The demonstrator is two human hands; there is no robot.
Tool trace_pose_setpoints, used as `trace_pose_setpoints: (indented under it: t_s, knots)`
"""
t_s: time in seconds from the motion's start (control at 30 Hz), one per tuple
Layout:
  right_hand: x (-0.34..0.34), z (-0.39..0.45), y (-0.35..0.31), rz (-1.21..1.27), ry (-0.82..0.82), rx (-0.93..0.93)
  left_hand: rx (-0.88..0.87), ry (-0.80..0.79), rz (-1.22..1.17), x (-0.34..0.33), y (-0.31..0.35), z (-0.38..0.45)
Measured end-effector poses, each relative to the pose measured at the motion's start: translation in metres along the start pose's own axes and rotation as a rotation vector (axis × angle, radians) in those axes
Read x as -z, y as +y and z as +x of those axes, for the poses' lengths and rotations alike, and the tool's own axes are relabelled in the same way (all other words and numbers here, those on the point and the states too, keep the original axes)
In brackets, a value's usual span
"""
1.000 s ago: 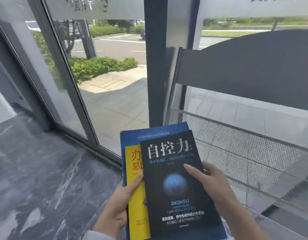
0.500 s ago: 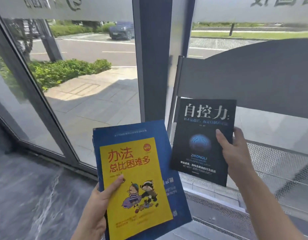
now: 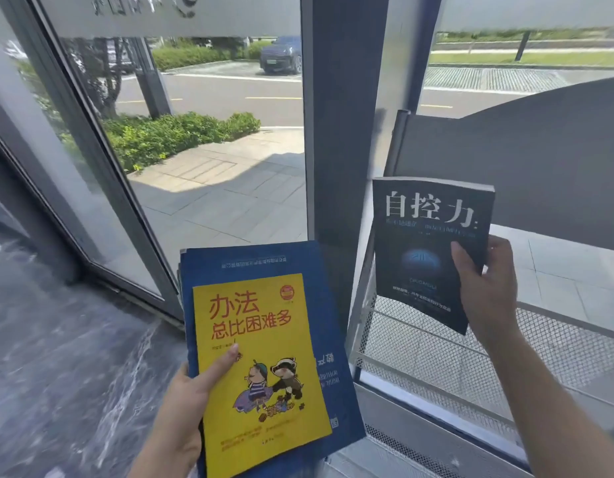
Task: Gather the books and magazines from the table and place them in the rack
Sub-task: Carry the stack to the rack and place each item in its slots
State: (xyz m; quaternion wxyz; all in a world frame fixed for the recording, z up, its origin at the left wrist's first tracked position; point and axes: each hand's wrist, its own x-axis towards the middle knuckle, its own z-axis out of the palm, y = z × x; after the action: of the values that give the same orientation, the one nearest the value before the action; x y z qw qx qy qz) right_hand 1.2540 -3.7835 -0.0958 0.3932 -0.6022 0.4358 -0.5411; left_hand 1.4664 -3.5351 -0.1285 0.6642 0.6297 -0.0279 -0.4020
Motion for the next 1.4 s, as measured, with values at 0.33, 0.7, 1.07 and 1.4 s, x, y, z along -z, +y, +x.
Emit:
trace_pose_setpoints:
  t_s: [0.33, 0.7, 1.07, 1.4]
  knots:
    - [0.009, -0.008, 0.051, -0.38, 0.111, 0.105, 0.016, 0.034, 0.01, -0.008, -0.006, -0.005]
    - [0.022, -0.029, 0.092, -0.549, -0.018, 0.075, -0.003, 0.017, 0.006, -0.014, -0.015, -0.015]
    - [0.043, -0.042, 0.087, -0.871, -0.048, -0.105, -0.032, -0.047, 0.002, -0.018, -0.021, -0.027]
    - [0.042, -0.088, 0.009, -0.264, -0.086, 0.017, 0.067, -0.186, -0.013, -0.029, -0.029, -0.03]
